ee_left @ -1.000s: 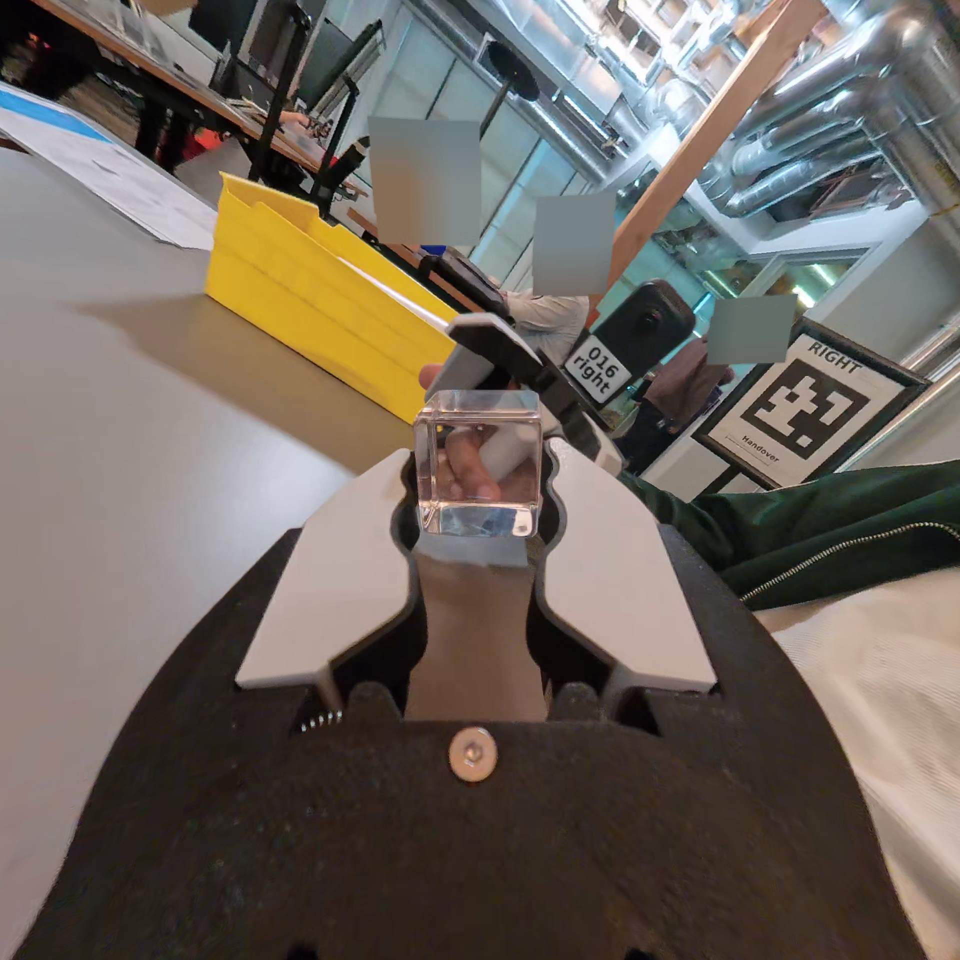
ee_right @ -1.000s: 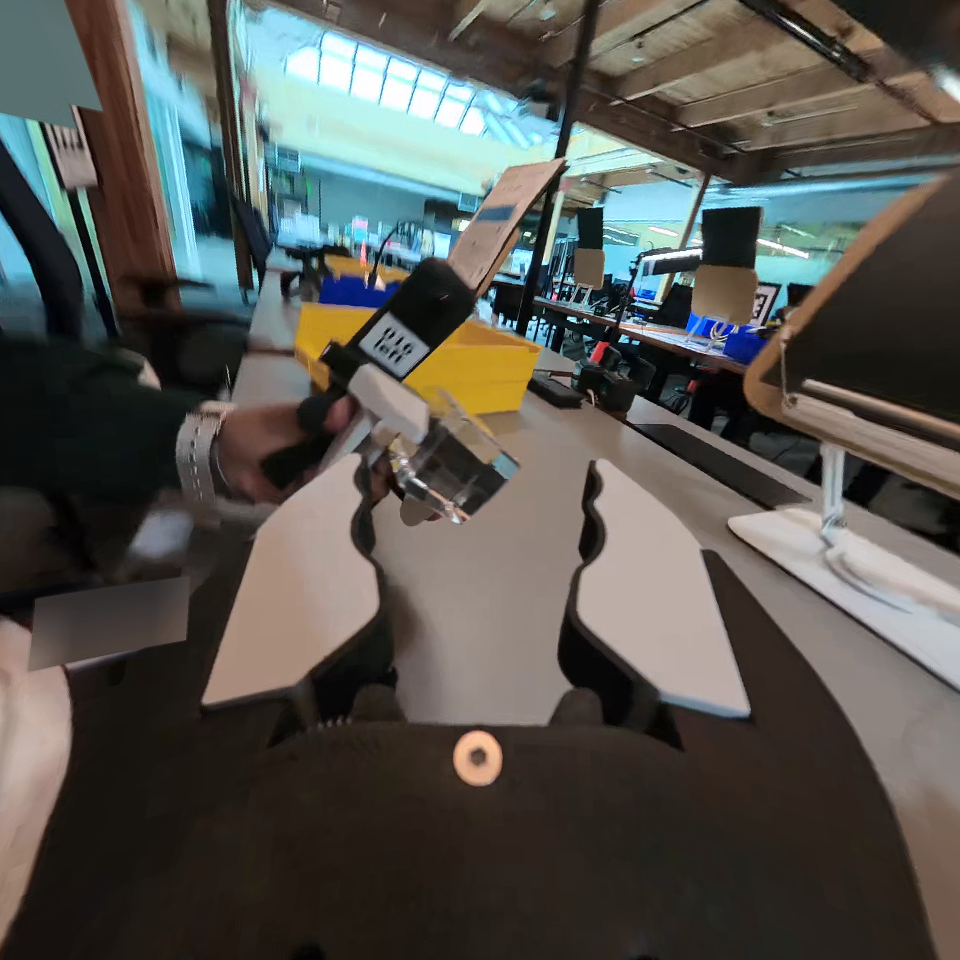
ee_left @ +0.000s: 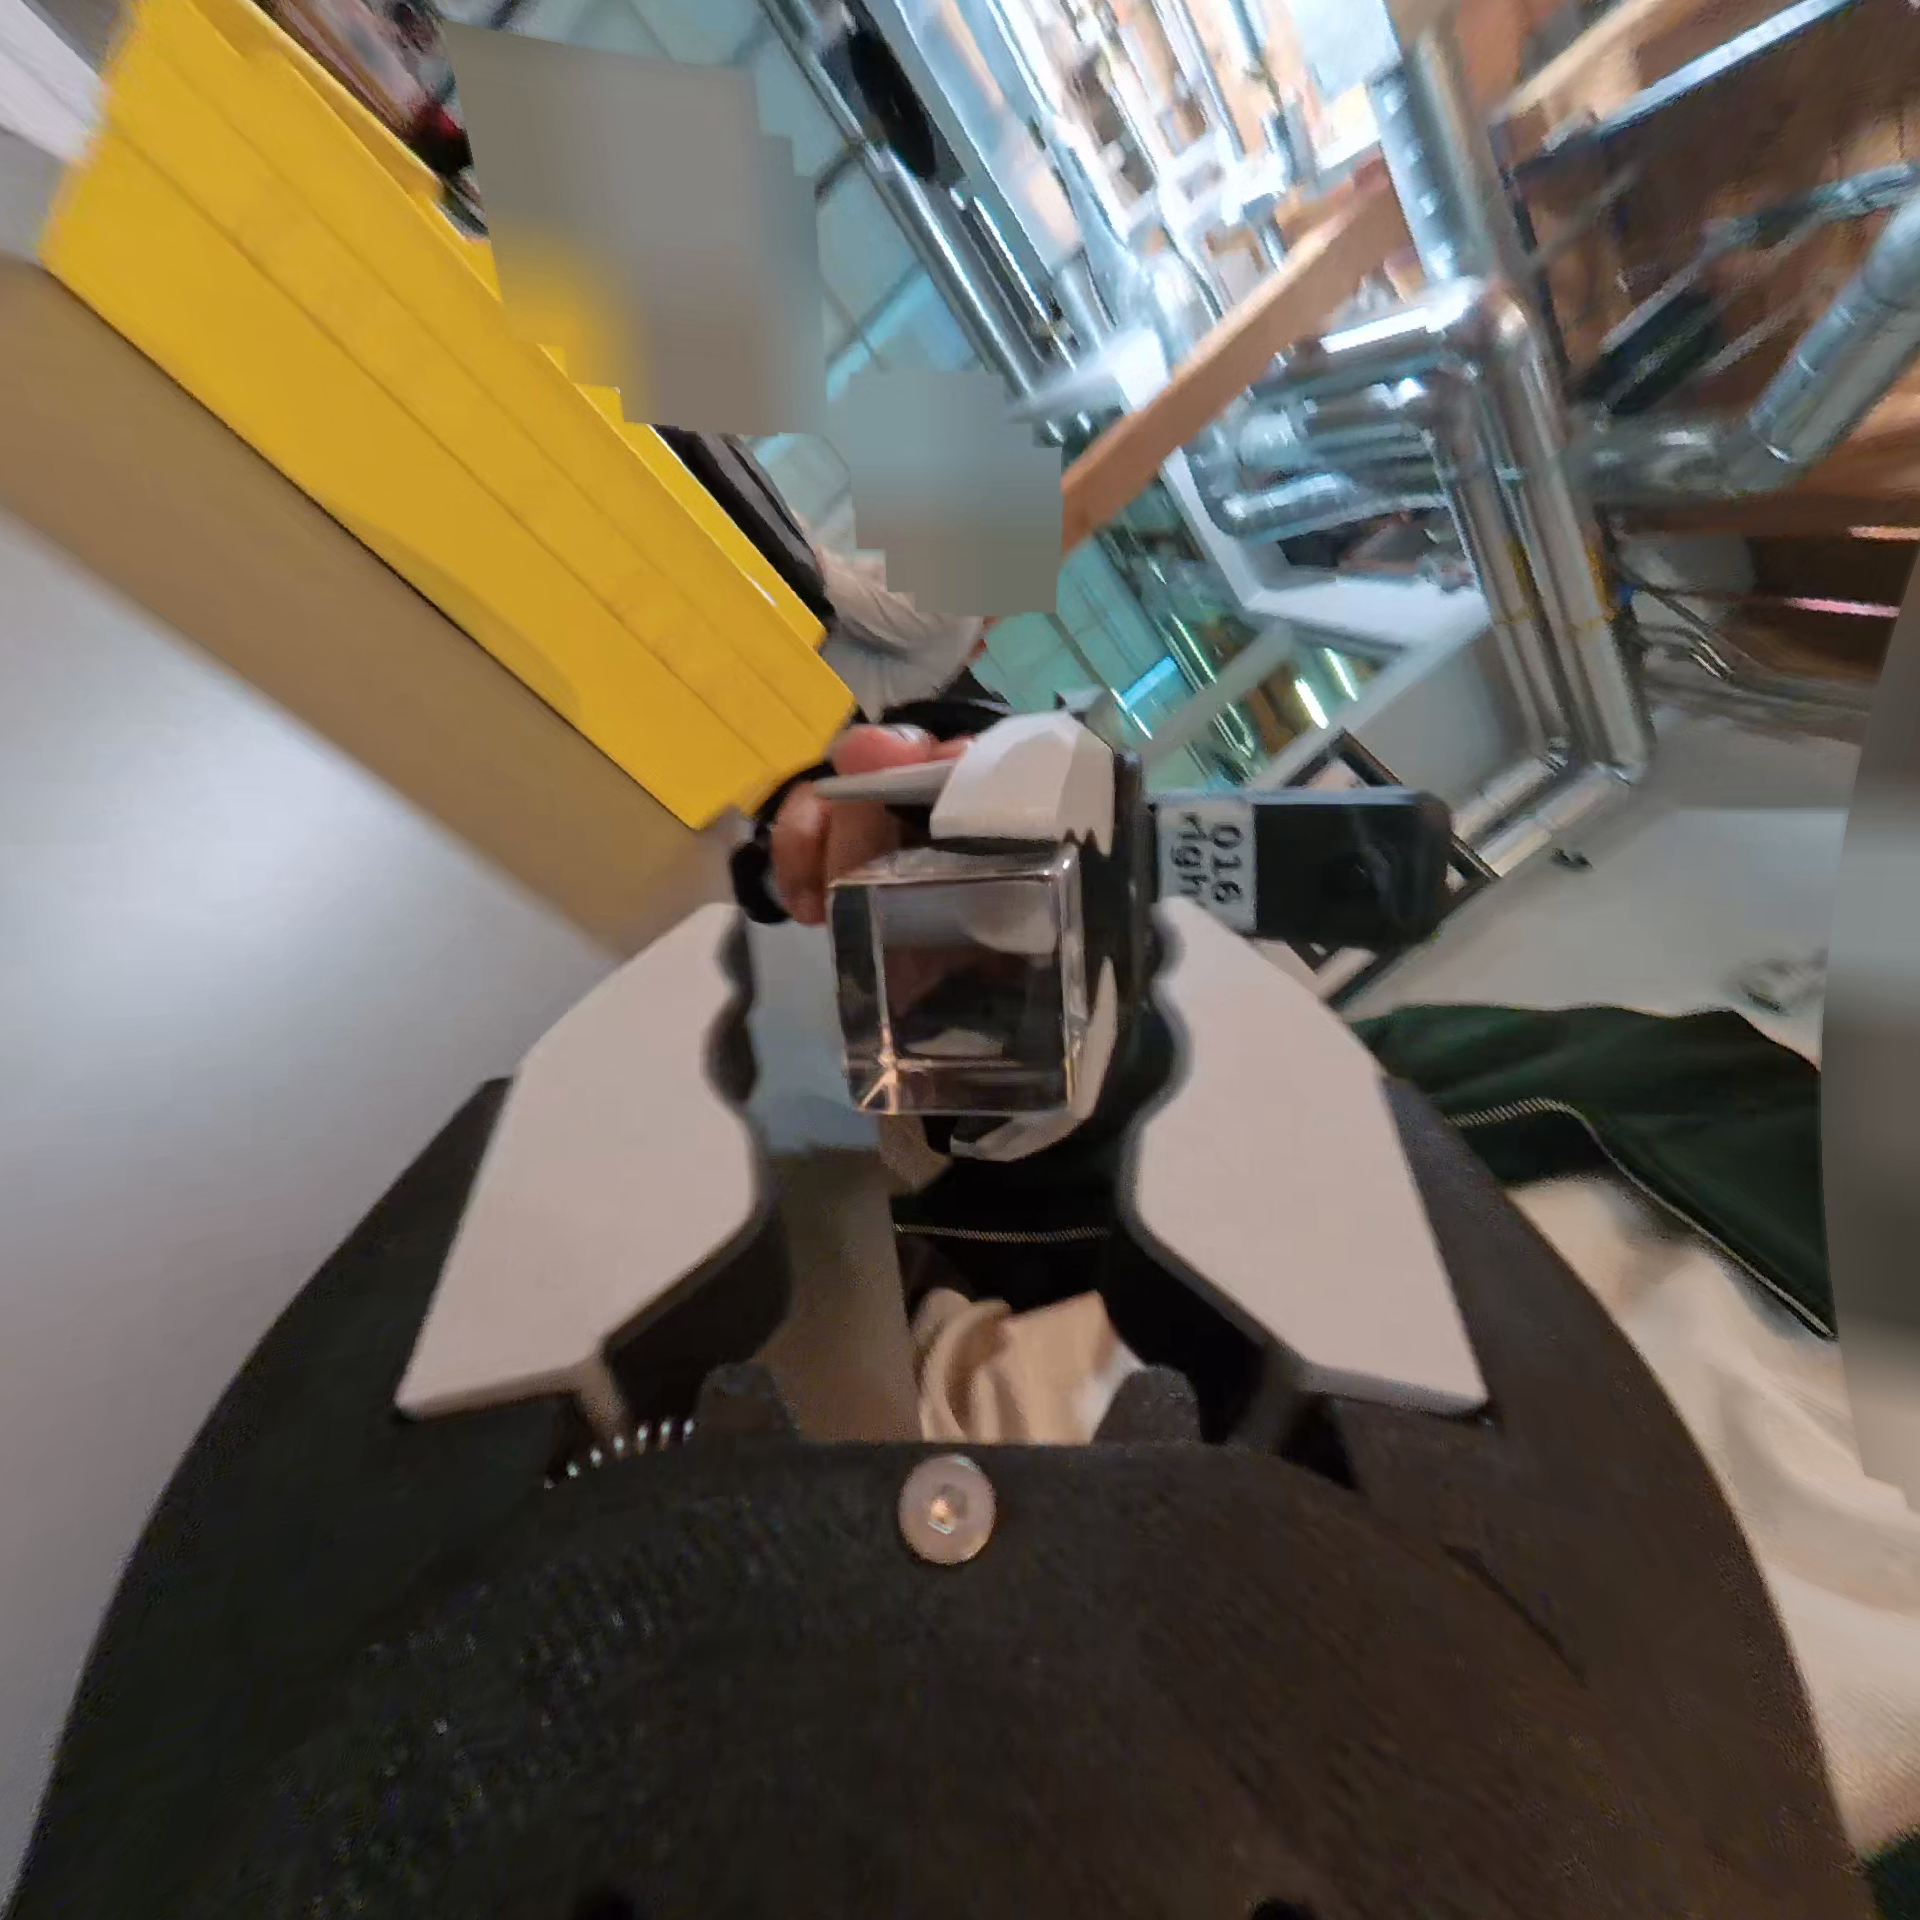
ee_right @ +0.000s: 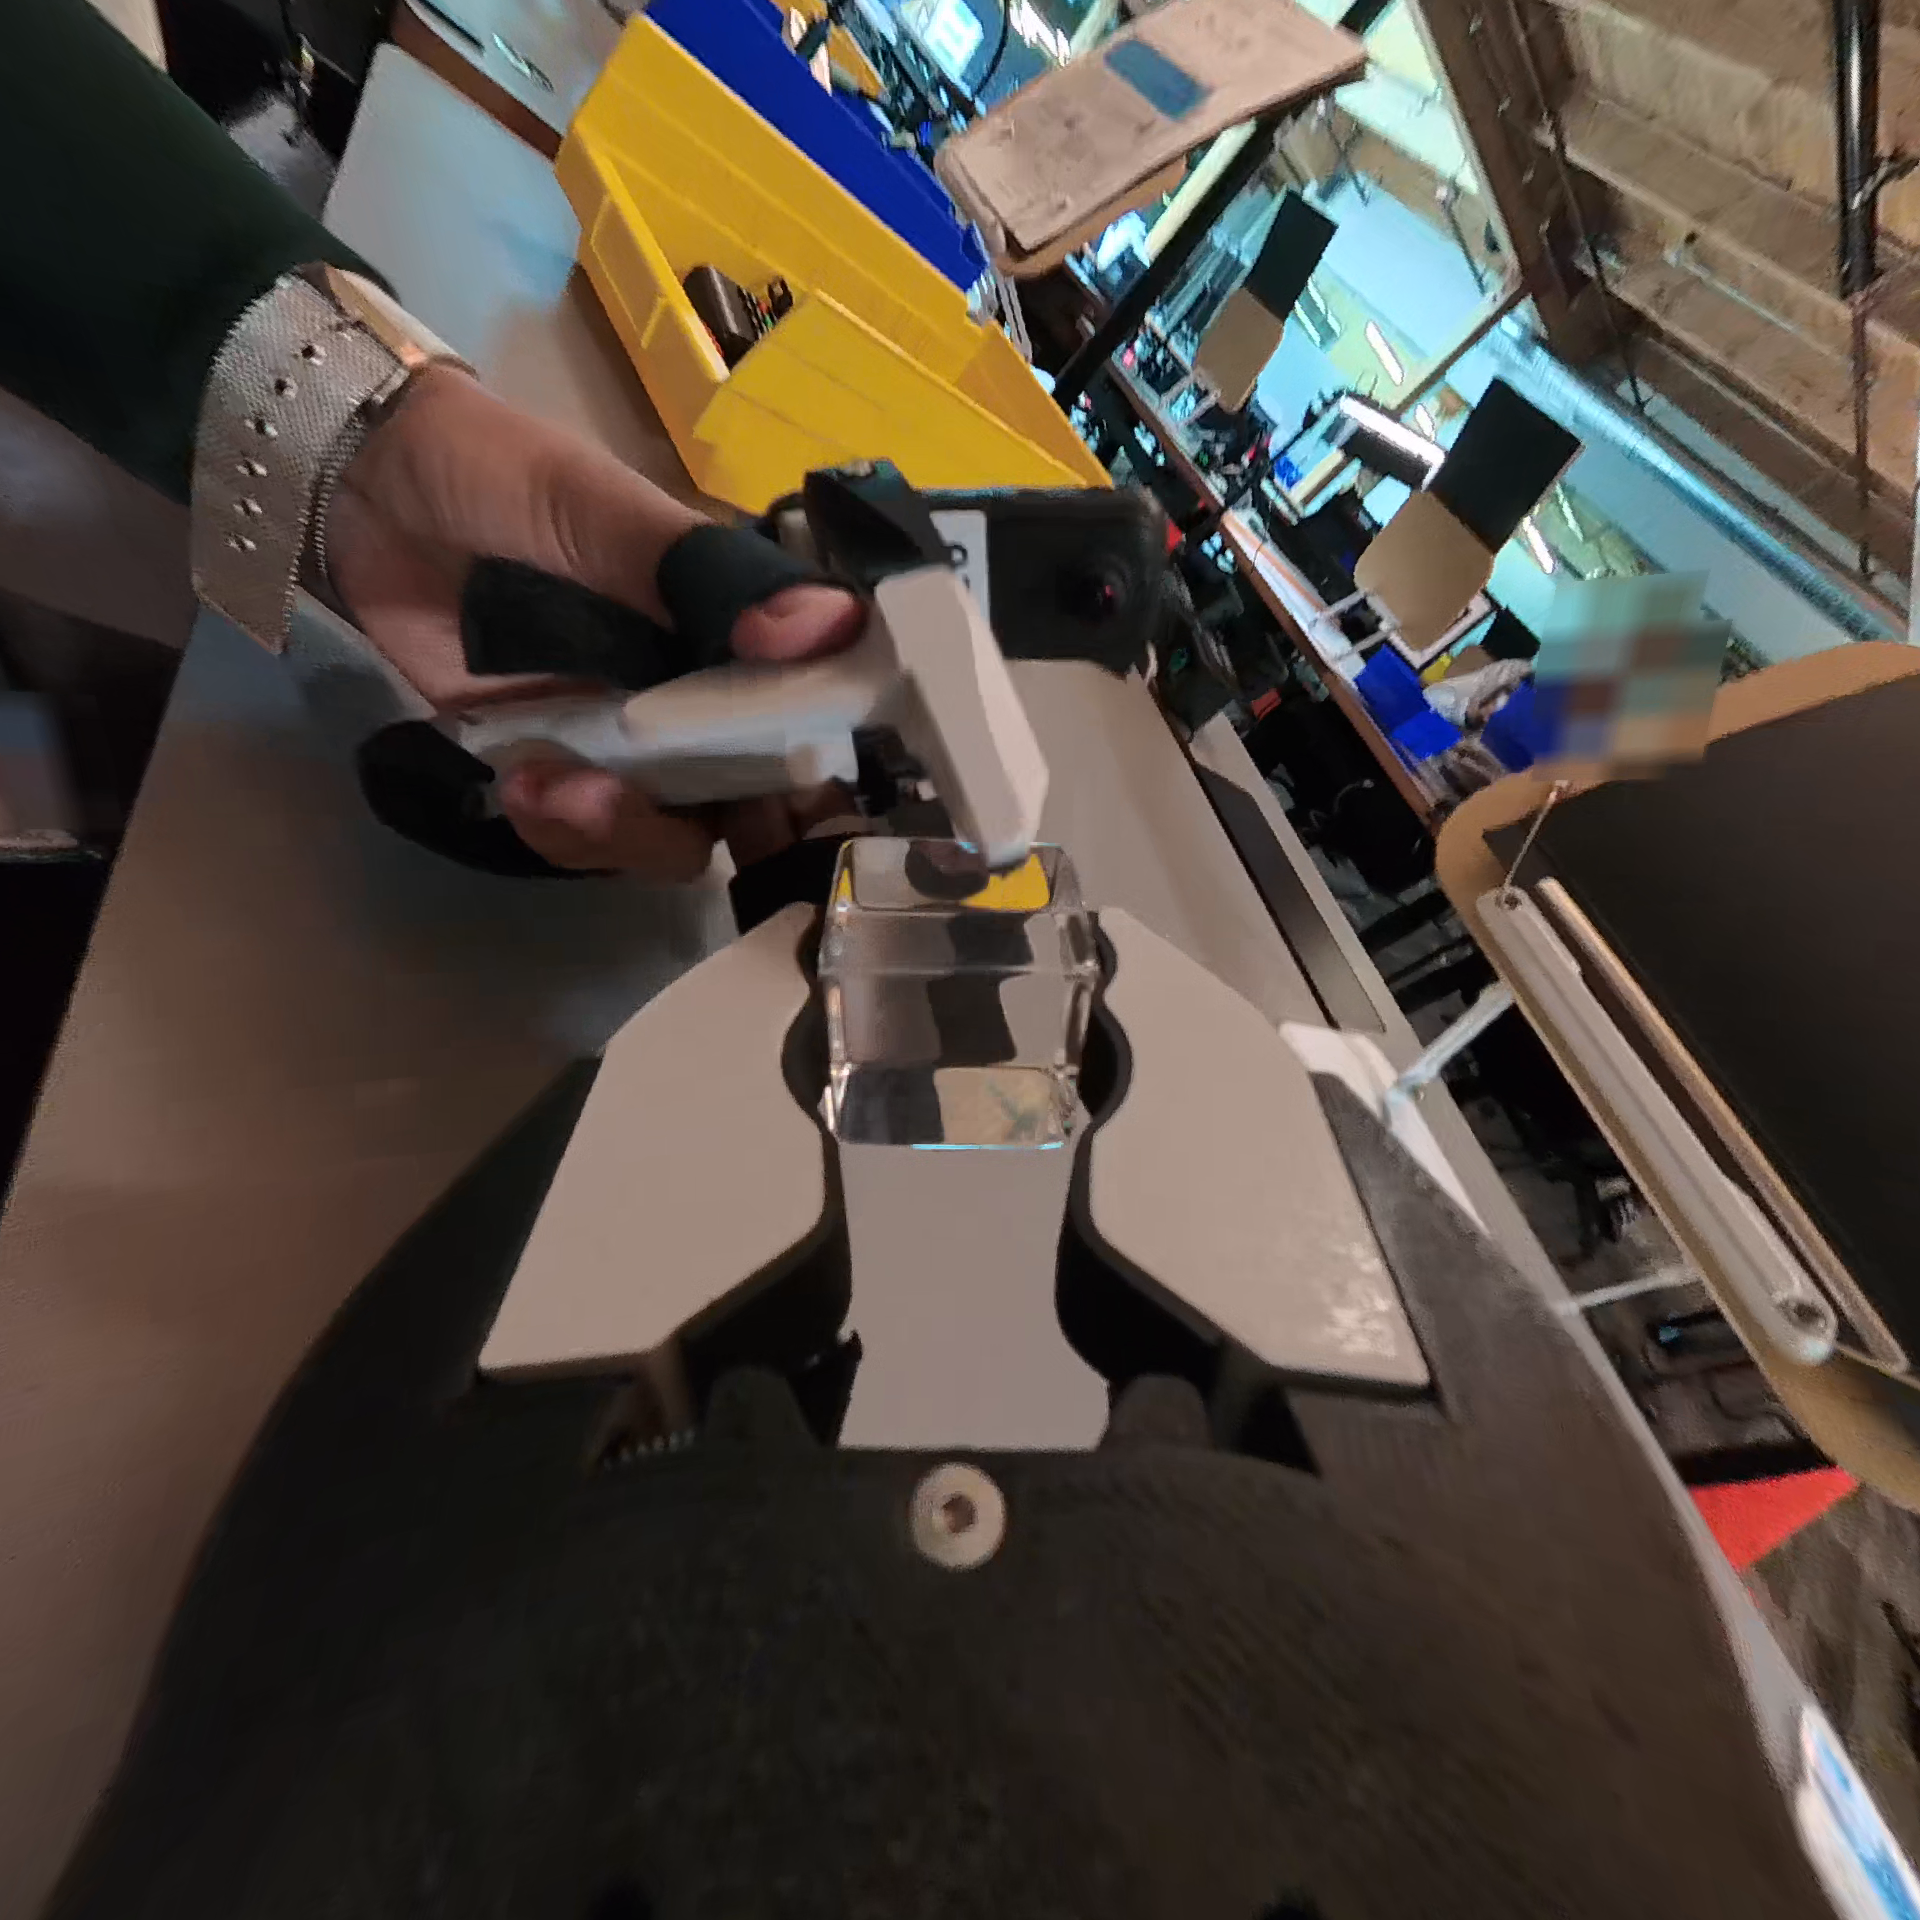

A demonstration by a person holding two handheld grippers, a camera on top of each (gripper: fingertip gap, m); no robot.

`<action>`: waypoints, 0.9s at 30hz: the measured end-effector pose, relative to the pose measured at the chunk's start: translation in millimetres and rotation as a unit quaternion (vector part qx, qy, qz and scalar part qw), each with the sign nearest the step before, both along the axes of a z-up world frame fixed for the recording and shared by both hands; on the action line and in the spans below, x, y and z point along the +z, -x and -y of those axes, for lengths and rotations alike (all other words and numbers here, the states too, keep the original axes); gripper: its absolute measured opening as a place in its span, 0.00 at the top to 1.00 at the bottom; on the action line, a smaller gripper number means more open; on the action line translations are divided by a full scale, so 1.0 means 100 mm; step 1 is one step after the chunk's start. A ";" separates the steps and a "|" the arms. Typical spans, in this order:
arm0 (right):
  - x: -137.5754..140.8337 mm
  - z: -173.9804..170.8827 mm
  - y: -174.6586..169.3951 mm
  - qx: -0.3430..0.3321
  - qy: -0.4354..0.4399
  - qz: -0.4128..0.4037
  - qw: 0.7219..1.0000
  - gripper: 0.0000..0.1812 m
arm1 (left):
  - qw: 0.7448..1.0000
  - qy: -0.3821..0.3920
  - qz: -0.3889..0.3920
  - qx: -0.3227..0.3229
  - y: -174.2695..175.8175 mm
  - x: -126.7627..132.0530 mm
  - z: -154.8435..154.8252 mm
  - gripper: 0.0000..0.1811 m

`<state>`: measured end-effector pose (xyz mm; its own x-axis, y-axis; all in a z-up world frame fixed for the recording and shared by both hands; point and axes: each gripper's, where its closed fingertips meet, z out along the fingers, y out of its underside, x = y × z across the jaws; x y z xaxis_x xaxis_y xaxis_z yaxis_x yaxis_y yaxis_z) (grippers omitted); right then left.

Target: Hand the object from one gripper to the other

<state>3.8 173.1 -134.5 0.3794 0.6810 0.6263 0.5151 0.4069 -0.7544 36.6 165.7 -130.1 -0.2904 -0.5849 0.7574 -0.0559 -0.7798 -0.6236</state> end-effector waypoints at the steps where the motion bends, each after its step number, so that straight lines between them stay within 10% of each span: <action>1: -0.01 -0.03 -0.02 -0.015 0.006 0.005 1.000 0.75 | 1.000 -0.002 -0.002 0.017 0.00 0.00 -0.04 0.58; 15: -0.35 -0.32 -0.30 -0.236 0.003 0.199 0.951 0.75 | 0.916 -0.253 -0.264 0.166 -0.05 -0.48 -0.23 0.58; 27: -0.31 -0.28 -0.20 -0.257 -0.040 0.221 0.940 0.75 | 0.928 -0.237 -0.252 0.136 -0.09 -0.43 -0.11 0.75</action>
<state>24.0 201.5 -165.9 0.3359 0.4238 0.8412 0.9151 0.0647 -0.3980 45.7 176.2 -173.1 0.2382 -0.8865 0.3966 -0.2743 -0.4531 -0.8482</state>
